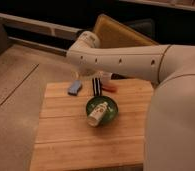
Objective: Place the white sponge in the ceramic cup
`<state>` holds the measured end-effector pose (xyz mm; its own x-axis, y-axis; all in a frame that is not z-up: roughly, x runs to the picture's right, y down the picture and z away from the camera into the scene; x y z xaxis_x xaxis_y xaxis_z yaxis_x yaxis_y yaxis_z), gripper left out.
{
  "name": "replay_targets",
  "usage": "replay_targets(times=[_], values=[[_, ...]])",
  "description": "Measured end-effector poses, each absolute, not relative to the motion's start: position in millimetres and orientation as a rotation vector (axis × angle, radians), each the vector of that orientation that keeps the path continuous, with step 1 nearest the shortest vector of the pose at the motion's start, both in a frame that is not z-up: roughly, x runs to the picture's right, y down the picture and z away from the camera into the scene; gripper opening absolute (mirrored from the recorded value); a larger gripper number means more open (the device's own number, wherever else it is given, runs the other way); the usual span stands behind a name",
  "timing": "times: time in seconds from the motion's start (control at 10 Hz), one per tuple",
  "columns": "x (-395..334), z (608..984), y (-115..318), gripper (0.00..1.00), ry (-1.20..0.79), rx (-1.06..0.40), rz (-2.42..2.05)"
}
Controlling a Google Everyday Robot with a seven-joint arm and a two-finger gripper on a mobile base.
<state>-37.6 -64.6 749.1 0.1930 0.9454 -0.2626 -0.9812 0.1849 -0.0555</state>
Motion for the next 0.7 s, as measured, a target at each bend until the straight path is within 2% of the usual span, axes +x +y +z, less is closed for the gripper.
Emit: replay_targets(times=[0.7], values=[[-98.2,908.8,-46.9,0.65,0.093,-0.495,1.212]])
